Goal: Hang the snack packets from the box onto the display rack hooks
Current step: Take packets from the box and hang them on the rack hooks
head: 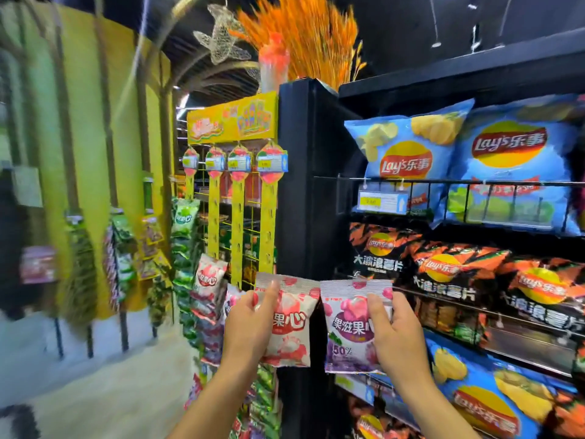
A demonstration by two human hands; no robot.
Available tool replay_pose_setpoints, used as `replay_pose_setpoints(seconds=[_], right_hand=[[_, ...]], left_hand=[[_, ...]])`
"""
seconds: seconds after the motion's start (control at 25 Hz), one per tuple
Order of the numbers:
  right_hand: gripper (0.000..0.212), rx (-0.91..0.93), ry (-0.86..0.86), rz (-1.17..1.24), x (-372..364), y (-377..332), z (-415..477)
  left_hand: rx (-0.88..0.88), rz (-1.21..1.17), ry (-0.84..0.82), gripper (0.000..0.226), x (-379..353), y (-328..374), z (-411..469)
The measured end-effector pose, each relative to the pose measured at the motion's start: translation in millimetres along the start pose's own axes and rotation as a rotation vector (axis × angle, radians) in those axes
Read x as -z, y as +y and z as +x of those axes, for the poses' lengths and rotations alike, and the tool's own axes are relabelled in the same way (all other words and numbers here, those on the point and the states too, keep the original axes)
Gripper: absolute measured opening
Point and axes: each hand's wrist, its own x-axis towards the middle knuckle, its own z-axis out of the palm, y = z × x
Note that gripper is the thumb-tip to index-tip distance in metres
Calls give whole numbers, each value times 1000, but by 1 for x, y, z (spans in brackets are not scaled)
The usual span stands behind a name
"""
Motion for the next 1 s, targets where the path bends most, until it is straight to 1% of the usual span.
replay_pose_setpoints(seconds=[0.12, 0.24, 0.4, 0.6, 0.72, 0.88, 1.0], right_hand=[[20, -24, -97, 51, -28, 1, -9], [14, -62, -161, 105, -57, 9, -15], [16, -84, -218, 115, -99, 5, -20], [21, -68, -251, 92, -151, -9, -31], [24, -67, -231, 15, -188, -12, -36], [16, -36, -171, -43, -250, -24, -42], [20, -51, -175, -49, -289, -33, -51]], left_hand=[[12, 40, 114, 61, 31, -7, -1], [12, 85, 202, 55, 61, -9, -4], [56, 75, 263, 45, 103, -12, -1], [21, 91, 338, 42, 156, -16, 17], [8, 80, 331, 44, 190, -23, 38], [16, 27, 281, 41, 243, -37, 78], [-19, -4, 249, 38, 273, -44, 105]])
